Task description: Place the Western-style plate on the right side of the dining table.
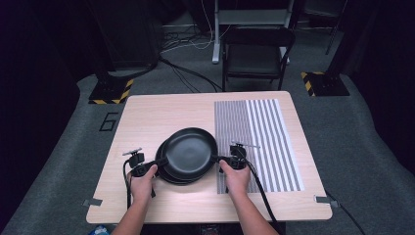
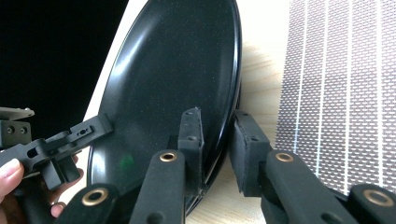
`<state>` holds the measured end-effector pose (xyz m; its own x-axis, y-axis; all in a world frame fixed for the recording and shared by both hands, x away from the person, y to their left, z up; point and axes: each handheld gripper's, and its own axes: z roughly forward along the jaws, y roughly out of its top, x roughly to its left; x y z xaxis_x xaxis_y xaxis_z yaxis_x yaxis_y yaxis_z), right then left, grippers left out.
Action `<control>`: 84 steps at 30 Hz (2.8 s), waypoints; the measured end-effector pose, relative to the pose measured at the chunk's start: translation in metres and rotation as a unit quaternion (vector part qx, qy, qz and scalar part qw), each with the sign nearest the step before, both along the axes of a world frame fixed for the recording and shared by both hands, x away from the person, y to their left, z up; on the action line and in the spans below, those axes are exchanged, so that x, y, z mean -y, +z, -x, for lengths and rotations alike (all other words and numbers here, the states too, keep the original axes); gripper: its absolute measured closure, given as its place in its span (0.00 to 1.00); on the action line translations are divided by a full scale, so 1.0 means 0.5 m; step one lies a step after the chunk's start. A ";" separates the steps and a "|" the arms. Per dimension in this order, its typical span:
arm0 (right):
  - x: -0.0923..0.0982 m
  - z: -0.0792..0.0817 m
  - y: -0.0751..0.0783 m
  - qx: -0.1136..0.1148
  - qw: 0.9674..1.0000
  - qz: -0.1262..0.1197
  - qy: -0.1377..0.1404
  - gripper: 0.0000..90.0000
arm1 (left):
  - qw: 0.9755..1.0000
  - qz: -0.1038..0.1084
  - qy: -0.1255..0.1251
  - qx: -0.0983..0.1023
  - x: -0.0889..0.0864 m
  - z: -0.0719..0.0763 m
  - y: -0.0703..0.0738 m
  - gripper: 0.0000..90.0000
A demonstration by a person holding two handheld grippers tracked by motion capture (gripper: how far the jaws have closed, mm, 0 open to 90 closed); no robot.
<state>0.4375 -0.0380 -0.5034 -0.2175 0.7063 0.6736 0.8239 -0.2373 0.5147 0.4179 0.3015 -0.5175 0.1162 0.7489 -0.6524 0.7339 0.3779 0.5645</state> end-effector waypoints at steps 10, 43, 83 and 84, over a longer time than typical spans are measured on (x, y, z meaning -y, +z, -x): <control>-0.010 0.008 -0.005 0.006 0.999 0.000 -0.033 0.85 | 1.000 0.005 0.017 0.016 0.005 0.012 -0.006 0.85; -0.025 0.047 -0.013 0.022 0.997 -0.009 -0.073 0.85 | 0.998 0.022 0.051 0.032 0.020 0.039 -0.014 0.87; -0.004 0.021 0.031 0.022 0.996 -0.047 -0.072 0.89 | 0.995 0.044 0.058 0.061 0.027 0.042 0.027 0.88; -0.004 0.021 0.034 0.023 0.996 -0.047 -0.071 0.89 | 0.996 0.039 0.057 0.064 0.027 0.041 0.030 0.88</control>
